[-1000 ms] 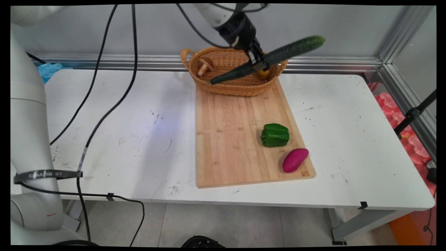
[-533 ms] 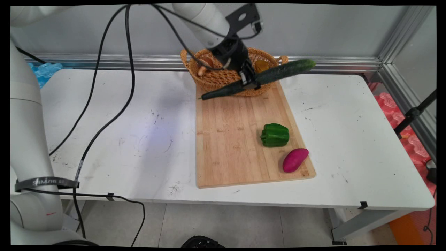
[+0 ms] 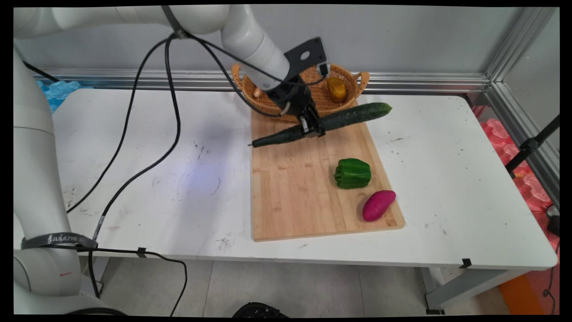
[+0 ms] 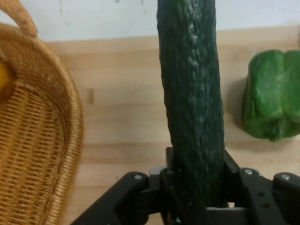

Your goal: Place the picked object on the cutting board

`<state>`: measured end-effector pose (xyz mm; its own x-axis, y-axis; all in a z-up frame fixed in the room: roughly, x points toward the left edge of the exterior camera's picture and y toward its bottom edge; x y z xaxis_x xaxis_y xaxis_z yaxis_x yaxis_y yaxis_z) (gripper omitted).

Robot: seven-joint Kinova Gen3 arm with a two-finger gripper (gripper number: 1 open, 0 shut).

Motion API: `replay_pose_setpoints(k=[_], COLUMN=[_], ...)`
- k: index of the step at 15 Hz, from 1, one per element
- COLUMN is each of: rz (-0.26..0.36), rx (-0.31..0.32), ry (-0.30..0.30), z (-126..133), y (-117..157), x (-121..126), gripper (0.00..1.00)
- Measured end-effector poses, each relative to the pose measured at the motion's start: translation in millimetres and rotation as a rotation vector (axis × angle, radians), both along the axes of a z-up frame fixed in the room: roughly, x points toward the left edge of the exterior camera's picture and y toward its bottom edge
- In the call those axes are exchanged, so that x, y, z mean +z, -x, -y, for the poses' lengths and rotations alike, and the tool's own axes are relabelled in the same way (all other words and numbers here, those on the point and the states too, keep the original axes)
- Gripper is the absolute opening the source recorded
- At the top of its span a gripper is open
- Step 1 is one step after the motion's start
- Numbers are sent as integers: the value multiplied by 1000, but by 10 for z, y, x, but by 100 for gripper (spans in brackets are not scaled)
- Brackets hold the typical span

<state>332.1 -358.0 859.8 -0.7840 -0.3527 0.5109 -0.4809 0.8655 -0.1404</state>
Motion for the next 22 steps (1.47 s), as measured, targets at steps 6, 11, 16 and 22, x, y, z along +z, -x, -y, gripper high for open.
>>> replay_pose_setpoints(k=[6,11,16,22], rz=[11,11,6,-5], rx=[14,18,18,25], ry=[-24,-43,-56,-62], z=[-48,-81,-98,-83], y=[-7,3,21,44], x=[-247,-414,-524,-606], gripper=[0,0,0,100])
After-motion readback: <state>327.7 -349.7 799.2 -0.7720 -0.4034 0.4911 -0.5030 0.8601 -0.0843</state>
